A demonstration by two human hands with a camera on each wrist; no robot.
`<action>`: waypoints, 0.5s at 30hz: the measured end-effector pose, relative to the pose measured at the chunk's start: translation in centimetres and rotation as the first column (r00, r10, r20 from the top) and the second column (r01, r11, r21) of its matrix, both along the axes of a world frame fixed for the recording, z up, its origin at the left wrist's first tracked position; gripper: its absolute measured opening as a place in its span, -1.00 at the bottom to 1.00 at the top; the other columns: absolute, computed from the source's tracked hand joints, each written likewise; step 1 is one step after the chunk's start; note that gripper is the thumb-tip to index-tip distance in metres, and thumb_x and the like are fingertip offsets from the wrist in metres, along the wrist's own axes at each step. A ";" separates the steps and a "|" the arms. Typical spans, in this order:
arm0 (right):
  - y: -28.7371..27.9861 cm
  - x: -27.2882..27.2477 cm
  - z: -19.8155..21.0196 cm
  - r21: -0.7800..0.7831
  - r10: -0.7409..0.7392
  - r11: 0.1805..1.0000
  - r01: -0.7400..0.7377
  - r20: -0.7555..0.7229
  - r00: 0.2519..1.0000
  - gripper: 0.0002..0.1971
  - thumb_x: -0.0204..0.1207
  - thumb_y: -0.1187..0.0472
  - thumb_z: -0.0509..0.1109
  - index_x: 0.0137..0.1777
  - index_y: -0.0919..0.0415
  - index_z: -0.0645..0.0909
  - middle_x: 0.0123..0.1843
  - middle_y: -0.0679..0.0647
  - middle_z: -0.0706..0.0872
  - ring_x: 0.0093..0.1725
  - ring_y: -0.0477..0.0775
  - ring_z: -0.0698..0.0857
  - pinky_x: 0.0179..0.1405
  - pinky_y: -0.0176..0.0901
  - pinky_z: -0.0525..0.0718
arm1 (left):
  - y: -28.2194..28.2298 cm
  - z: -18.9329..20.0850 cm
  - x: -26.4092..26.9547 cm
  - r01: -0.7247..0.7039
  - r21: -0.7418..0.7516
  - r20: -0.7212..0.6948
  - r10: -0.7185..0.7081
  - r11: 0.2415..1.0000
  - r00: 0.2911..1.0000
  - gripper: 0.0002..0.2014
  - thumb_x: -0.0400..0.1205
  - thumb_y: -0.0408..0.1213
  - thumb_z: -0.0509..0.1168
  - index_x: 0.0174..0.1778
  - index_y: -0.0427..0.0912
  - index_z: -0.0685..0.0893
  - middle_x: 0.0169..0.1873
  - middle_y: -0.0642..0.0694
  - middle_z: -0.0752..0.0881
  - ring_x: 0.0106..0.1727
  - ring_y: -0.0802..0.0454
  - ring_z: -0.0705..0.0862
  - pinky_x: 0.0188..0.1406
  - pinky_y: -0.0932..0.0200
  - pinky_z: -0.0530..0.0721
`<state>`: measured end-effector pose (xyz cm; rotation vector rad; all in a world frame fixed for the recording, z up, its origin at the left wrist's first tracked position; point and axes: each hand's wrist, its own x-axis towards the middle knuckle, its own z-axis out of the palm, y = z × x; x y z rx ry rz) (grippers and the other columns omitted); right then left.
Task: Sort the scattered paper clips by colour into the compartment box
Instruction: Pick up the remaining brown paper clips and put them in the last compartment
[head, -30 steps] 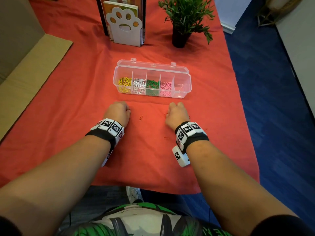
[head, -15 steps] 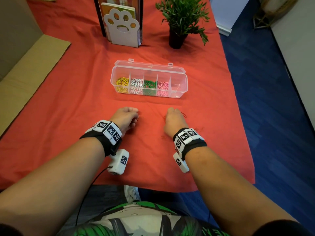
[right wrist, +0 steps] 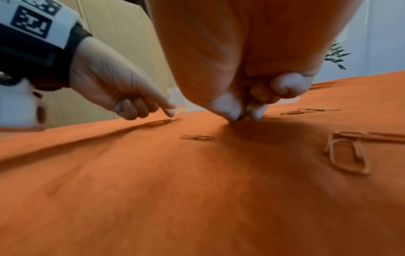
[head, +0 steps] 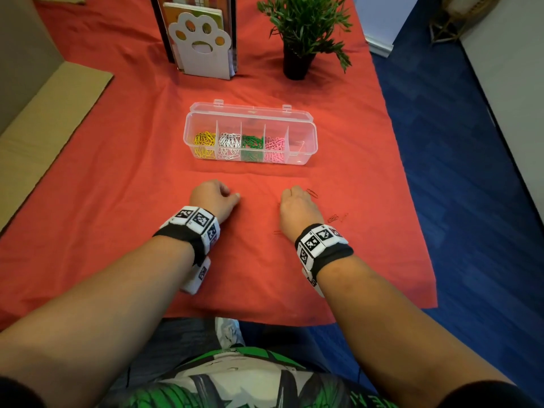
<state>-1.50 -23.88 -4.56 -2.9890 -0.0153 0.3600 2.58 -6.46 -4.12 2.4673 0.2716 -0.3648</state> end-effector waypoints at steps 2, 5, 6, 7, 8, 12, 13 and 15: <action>-0.1 0.3 0.0 0.020 0.003 1.000 -0.003 -0.008 1.000 -0.72 0.49 0.43 0.06 0.17 0.36 0.44 0.21 0.30 0.50 0.23 0.34 0.51 0.14 0.11 0.55 | -0.1 -0.4 -0.2 0.109 0.113 0.069 -0.117 0.988 0.991 -0.68 0.51 -0.11 0.38 0.06 -0.25 0.70 0.07 -0.20 0.76 0.16 -0.18 0.67 0.15 0.10 0.55; -1.2 1.0 0.2 0.302 -0.163 0.936 0.182 -0.086 0.983 -0.76 0.51 0.42 0.13 0.14 0.37 0.49 0.12 0.30 0.61 0.15 0.25 0.58 0.13 -0.08 0.49 | -0.1 -0.7 -0.2 0.188 0.152 0.090 -0.203 0.970 0.975 -0.72 0.53 -0.17 0.37 0.07 -0.26 0.69 0.09 -0.24 0.74 0.17 -0.21 0.65 0.16 0.08 0.54; -1.7 1.3 0.2 0.421 -0.270 0.855 0.301 -0.135 0.953 -0.77 0.53 0.41 0.13 0.13 0.33 0.52 0.04 0.24 0.64 0.06 0.20 0.60 0.07 -0.11 0.50 | -0.1 -0.8 -0.1 0.199 0.146 0.085 -0.212 0.969 0.974 -0.74 0.54 -0.19 0.35 0.06 -0.26 0.69 0.10 -0.24 0.74 0.17 -0.22 0.65 0.17 0.07 0.54; -2.3 1.5 0.3 0.520 -0.359 0.751 0.408 -0.197 0.912 -0.77 0.54 0.39 0.12 0.11 0.26 0.55 -0.03 0.16 0.63 -0.06 0.14 0.60 0.00 -0.13 0.54 | -0.2 -0.8 0.0 0.210 0.142 0.076 -0.222 0.967 0.972 -0.76 0.55 -0.21 0.34 0.05 -0.26 0.69 0.10 -0.25 0.74 0.17 -0.22 0.65 0.17 0.06 0.55; -2.8 1.7 0.4 0.604 -0.426 0.621 0.500 -0.275 0.862 -0.77 0.56 0.39 0.11 0.06 0.18 0.56 -0.09 0.09 0.61 -0.19 0.06 0.58 -0.14 -0.13 0.58 | -0.3 -0.7 0.0 0.225 0.143 0.063 -0.236 0.964 0.970 -0.78 0.55 -0.22 0.33 0.03 -0.26 0.70 0.09 -0.26 0.73 0.16 -0.24 0.65 0.16 0.04 0.56; -5.2 1.3 2.2 0.717 -0.494 -0.196 0.669 -0.662 0.564 -0.76 0.56 0.43 0.05 -0.19 0.18 0.50 -0.37 0.06 0.45 -0.45 -0.05 0.42 -0.60 -0.31 0.51 | -0.7 -0.4 0.0 0.239 0.128 0.034 -0.245 0.962 0.969 -0.79 0.59 -0.24 0.24 -0.08 -0.31 0.69 -0.01 -0.34 0.76 0.06 -0.31 0.67 0.05 -0.04 0.59; -5.9 1.2 2.7 0.687 -0.468 -0.327 0.649 -0.714 0.521 -0.77 0.57 0.40 0.06 -0.21 0.23 0.50 -0.38 0.08 0.45 -0.44 -0.02 0.44 -0.55 -0.26 0.53 | -0.8 -0.2 0.1 0.216 0.097 0.023 -0.219 0.972 0.975 -0.77 0.61 -0.24 0.21 -0.09 -0.34 0.68 -0.06 -0.37 0.75 0.02 -0.32 0.67 0.01 -0.05 0.58; -7.2 1.0 3.1 0.643 -0.416 -0.445 0.623 -0.765 0.492 -0.78 0.55 0.33 0.05 -0.27 0.24 0.47 -0.38 0.09 0.46 -0.42 0.02 0.48 -0.46 -0.21 0.54 | -1.2 0.4 0.1 0.100 -0.104 -0.084 -0.109 0.990 0.990 -0.76 0.61 -0.25 0.17 -0.16 -0.35 0.64 -0.19 -0.40 0.71 -0.14 -0.29 0.67 -0.13 -0.03 0.62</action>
